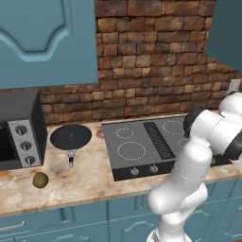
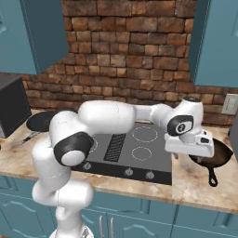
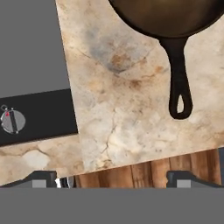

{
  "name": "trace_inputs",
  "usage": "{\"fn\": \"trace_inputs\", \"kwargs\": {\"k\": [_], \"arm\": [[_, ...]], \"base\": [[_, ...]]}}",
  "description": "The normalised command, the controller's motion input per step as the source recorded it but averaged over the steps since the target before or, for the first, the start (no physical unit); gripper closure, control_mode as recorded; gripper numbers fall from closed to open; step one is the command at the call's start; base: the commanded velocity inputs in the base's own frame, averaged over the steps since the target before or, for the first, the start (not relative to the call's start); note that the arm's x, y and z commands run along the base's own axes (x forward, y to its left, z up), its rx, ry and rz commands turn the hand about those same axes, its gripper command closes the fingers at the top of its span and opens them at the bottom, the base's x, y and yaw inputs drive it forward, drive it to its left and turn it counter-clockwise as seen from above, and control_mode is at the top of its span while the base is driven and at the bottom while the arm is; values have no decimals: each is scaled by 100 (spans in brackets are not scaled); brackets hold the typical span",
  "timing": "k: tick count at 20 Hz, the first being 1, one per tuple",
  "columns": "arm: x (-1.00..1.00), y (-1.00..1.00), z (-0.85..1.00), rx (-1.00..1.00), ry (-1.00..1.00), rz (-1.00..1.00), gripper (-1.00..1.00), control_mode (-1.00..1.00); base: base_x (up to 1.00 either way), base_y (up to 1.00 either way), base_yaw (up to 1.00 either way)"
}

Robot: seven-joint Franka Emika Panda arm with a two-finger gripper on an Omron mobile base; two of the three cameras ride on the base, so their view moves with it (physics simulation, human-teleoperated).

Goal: Place both pans onto different burners. Then place the potato and the steak on different pans.

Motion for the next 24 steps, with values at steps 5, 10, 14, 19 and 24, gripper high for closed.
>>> {"fn": "trace_inputs", "kwargs": {"k": [5, 10, 14, 19, 24], "arm": [[13, -59, -33, 4, -8, -1, -100, -100], [8, -66, -34, 9, -2, 0, -100, -100], [12, -49, -15, 10, 0, 0, -100, -100], [19, -13, 0, 5, 0, 0, -100, -100], [29, -4, -9, 2, 1, 0, -100, -100]], "base": [[0, 0, 0], [0, 0, 0], [0, 0, 0], [0, 0, 0], [0, 0, 0]]}}
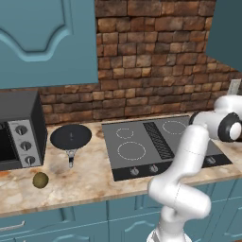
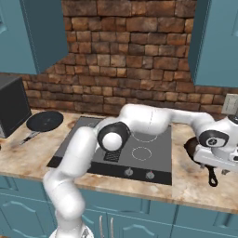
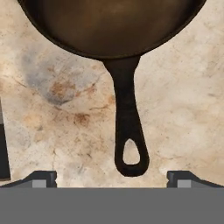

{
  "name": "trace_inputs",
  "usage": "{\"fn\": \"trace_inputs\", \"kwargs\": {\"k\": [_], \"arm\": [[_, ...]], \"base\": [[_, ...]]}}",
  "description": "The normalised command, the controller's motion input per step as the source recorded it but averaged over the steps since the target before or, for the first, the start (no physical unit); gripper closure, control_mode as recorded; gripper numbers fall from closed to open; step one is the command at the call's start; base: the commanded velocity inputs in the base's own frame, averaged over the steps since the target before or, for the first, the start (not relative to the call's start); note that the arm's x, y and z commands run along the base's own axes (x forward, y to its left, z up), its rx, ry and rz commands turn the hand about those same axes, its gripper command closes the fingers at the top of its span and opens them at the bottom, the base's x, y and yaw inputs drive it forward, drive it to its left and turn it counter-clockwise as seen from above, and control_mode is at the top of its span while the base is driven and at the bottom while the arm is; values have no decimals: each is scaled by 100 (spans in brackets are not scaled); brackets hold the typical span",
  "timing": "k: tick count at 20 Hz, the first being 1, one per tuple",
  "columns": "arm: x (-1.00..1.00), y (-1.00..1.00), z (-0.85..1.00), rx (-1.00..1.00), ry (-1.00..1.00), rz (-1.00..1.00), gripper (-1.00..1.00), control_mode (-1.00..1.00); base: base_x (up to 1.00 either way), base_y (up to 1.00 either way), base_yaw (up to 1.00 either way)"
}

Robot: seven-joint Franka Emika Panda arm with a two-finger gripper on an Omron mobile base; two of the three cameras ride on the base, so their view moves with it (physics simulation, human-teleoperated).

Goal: Place both pans onto different burners. Then place the potato and the steak on different pans.

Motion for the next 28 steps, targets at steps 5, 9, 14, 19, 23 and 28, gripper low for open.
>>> {"fn": "trace_inputs", "kwargs": {"k": [5, 9, 14, 19, 23, 28], "arm": [[21, 0, -36, 0, 0, 0, -100, -100], [26, 0, -49, 0, 0, 0, -100, -100], [31, 0, -30, 0, 0, 0, -100, -100], [8, -10, -30, 0, 0, 2, -100, -100], [0, -1, -34, 0, 0, 0, -100, -100], [0, 0, -2, 0, 0, 0, 100, -100]], "base": [[0, 0, 0], [0, 0, 0], [0, 0, 0], [0, 0, 0], [0, 0, 0], [0, 0, 0]]}}
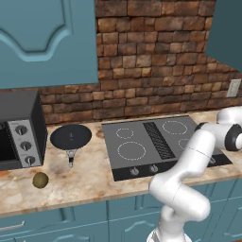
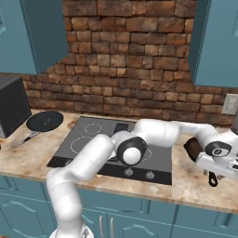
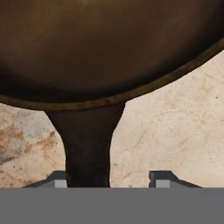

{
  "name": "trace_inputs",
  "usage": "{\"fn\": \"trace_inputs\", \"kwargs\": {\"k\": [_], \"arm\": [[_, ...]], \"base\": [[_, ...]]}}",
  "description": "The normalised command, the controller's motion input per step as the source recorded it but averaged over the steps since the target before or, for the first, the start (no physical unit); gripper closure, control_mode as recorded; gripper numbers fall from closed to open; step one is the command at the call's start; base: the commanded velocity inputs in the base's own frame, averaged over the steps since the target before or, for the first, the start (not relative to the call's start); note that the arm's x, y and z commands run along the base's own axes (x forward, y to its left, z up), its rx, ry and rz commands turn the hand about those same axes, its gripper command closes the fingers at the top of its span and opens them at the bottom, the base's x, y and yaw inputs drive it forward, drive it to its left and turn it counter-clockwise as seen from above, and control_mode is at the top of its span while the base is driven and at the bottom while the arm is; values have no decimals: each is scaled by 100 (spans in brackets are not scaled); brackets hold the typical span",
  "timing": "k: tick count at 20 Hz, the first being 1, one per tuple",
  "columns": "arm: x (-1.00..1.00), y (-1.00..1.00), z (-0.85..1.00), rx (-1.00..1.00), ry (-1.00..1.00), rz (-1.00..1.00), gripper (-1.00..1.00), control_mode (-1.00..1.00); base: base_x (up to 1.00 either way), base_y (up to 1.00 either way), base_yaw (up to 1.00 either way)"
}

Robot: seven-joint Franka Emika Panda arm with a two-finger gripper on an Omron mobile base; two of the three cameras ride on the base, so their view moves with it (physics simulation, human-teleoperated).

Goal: Place both pans onto different burners. Then place the potato and the steak on different pans.

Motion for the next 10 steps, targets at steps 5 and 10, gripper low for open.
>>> {"fn": "trace_inputs", "kwargs": {"k": [5, 10], "arm": [[-5, 3, 9, 0, -8, 5, 100, -100], [-19, 57, 27, 0, -8, 19, 100, -100]], "base": [[0, 0, 0], [0, 0, 0]]}}
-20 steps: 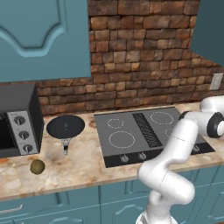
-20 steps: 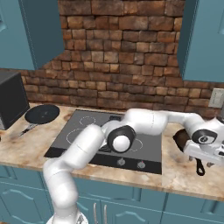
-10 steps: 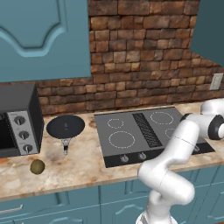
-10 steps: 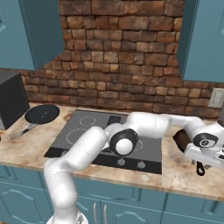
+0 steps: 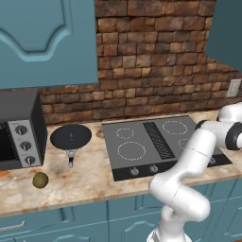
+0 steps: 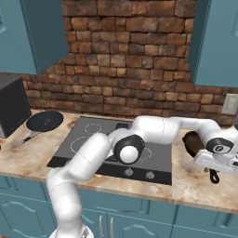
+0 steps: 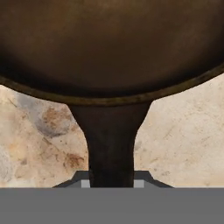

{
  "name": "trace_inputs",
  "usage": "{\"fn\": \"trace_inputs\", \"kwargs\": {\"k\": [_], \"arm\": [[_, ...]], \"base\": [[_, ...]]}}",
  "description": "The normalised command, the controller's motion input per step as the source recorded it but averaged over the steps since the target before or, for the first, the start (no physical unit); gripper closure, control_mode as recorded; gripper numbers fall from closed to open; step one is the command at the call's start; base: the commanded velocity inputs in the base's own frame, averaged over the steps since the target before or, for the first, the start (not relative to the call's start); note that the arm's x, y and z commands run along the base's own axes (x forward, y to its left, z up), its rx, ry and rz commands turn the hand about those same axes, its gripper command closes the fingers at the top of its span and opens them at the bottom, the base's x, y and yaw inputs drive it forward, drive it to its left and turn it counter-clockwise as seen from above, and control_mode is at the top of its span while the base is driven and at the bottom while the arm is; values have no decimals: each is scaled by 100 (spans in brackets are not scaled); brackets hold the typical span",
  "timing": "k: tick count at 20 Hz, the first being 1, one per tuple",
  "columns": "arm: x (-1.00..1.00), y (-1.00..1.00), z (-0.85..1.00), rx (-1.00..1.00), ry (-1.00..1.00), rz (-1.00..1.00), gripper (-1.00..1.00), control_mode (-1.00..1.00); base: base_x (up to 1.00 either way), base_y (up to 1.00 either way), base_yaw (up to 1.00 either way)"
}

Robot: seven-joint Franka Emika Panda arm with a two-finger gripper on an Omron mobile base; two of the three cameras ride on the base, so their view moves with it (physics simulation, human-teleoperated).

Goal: Place both pans onto different burners. Then place the potato and the steak on different pans.

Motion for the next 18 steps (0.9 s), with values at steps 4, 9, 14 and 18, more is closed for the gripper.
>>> {"fn": "trace_inputs", "kwargs": {"k": [4, 9, 14, 18], "arm": [[-17, 100, 11, -6, -1, 28, 100, -100], [-37, 89, 18, -16, -26, 16, 100, -100], [-11, 93, 5, -20, -34, 13, 100, -100], [16, 74, 2, -8, -2, 18, 100, -100]], "base": [[0, 0, 0], [0, 0, 0], [0, 0, 0], [0, 0, 0]]}}
